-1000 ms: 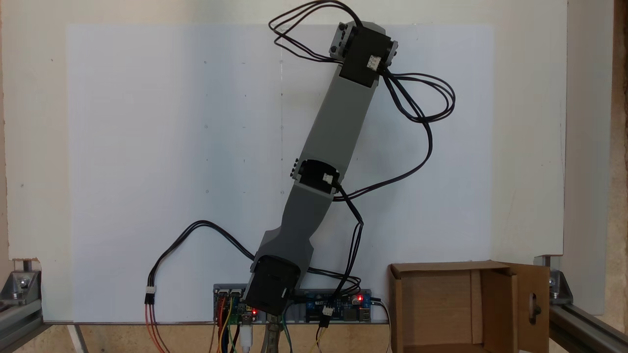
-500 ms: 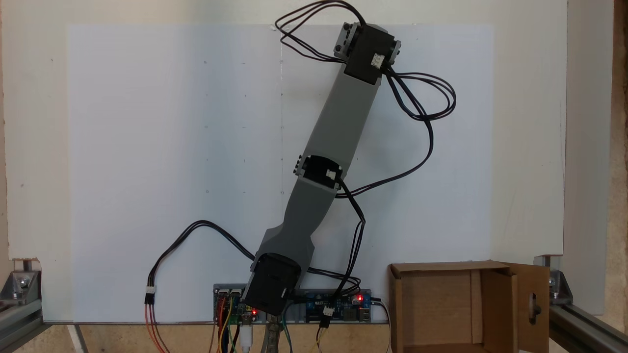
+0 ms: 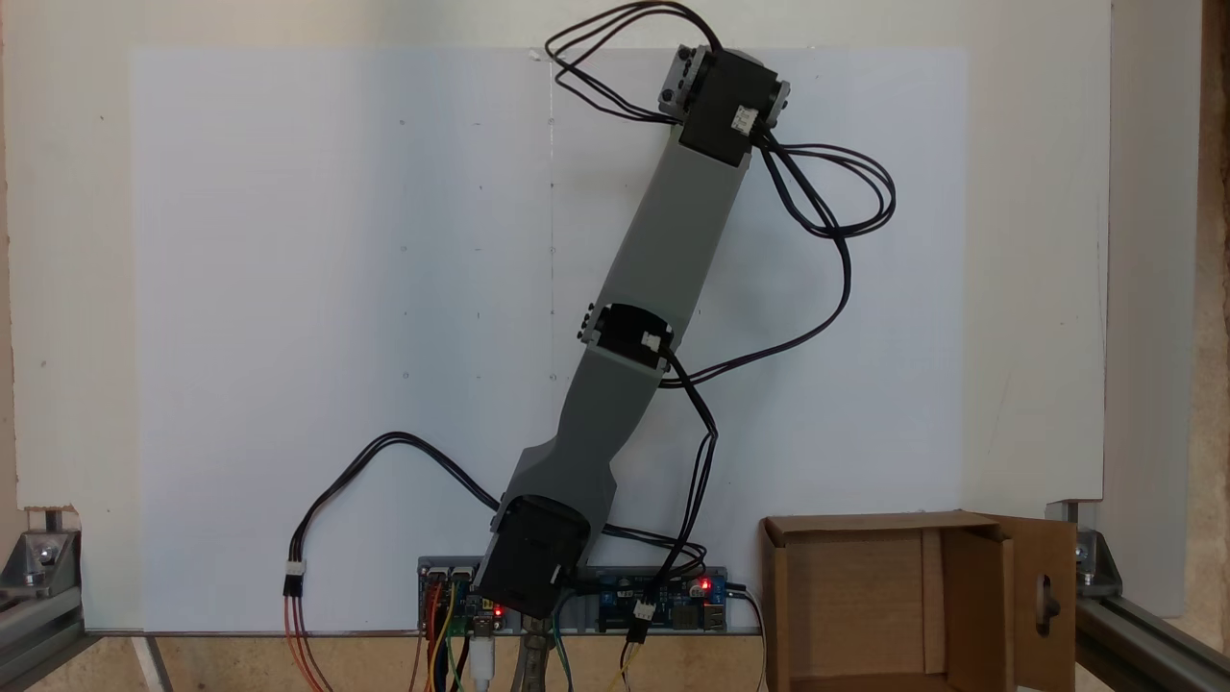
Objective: Grasp a green dice and put it in the bin.
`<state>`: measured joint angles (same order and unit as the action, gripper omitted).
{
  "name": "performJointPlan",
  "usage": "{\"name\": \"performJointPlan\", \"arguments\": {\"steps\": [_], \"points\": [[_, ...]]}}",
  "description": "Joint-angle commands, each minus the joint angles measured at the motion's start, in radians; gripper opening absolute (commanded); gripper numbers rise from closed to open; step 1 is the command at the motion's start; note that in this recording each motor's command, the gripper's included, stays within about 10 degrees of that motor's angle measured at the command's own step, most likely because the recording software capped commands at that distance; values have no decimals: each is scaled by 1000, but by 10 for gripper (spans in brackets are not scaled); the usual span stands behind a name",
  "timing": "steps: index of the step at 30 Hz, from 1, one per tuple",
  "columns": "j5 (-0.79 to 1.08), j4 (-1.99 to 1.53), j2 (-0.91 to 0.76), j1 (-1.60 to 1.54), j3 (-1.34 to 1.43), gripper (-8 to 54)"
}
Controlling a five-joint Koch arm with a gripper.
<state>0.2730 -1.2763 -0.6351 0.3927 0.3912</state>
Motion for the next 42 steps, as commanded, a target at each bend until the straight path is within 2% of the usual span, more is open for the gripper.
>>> {"name": "performJointPlan", "arguments": {"steps": [1,42], "points": [[-29,12,-11,-2,-54,445],[-31,60,58,-12,-55,401]]}}
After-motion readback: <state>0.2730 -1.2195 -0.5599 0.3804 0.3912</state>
